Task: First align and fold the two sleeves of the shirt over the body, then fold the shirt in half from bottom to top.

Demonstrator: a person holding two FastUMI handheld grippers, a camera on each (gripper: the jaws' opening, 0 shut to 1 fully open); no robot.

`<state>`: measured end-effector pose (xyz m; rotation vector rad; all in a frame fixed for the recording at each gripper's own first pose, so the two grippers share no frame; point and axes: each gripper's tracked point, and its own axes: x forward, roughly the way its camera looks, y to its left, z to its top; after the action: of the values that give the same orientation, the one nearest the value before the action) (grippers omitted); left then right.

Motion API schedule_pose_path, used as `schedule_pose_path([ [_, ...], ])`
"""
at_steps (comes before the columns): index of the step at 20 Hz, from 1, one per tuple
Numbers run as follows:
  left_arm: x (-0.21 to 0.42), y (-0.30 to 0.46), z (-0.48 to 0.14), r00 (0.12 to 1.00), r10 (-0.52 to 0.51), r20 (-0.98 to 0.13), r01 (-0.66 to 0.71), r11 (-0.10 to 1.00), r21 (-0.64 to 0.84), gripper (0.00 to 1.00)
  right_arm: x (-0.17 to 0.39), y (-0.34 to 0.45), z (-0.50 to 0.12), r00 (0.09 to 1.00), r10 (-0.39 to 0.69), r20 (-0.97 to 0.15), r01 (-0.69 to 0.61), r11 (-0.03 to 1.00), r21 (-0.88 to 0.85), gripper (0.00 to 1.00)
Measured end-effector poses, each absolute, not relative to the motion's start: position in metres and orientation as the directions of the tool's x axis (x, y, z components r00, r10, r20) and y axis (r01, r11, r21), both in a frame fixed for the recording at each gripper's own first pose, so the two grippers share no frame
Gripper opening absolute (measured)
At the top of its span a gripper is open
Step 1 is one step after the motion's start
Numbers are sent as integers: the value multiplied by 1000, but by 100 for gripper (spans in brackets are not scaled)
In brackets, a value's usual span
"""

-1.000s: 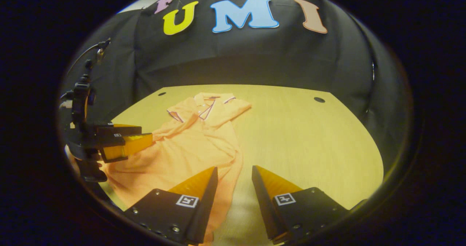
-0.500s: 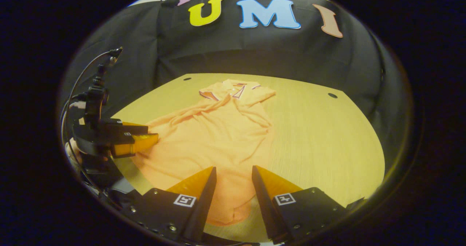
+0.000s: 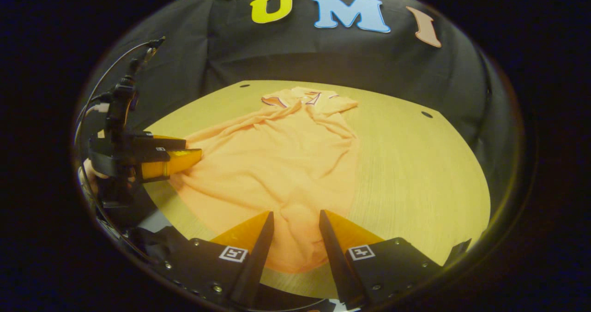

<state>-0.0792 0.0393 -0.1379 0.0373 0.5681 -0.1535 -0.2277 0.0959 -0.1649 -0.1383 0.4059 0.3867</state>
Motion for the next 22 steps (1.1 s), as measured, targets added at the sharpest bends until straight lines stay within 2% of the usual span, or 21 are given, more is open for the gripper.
schedule_pose_path([
  [4, -80, 41, -141, 864, -128, -488, 132, 991, -26, 89, -226, 97, -165, 868, 327, -375, -376, 925, -62, 65],
  [7, -85, 33, -144, 880, -150, -451, 152, 988, -32, 81, -227, 97, -166, 879, 328, -346, -369, 928, -58, 65],
  [10, -80, 21, -143, 885, -188, -426, 187, 981, -43, 43, -222, 103, -169, 879, 342, -333, -373, 928, -30, 65],
  [11, -79, 21, -142, 886, -182, -426, 180, 983, -46, 31, -226, 104, -168, 883, 337, -327, -355, 935, 4, 45],
  [12, -77, 22, -143, 886, -183, -426, 180, 983, -48, 29, -227, 104, -168, 882, 341, -327, -356, 934, 13, 24],
  [14, -76, 24, -142, 887, -180, -425, 153, 983, -99, 11, -230, 105, -168, 875, 339, -345, -359, 933, 9, 24],
  [16, -76, 24, -143, 875, -193, -444, 162, 981, -106, 11, -227, 106, -171, 879, 333, -341, -357, 934, -8, 24],
  [18, -74, 24, -142, 871, -197, -450, 167, 980, -105, 11, -228, 106, -166, 877, 343, -337, -347, 936, 51, 1],
  [19, -74, 24, -142, 872, -192, -451, 164, 981, -100, 6, -228, 106, -165, 872, 351, -342, -349, 935, 71, 0],
  [22, -72, 23, -139, 865, -186, -465, 160, 983, -95, 6, -226, 106, -161, 858, 364, -364, -348, 931, 110, 1],
])
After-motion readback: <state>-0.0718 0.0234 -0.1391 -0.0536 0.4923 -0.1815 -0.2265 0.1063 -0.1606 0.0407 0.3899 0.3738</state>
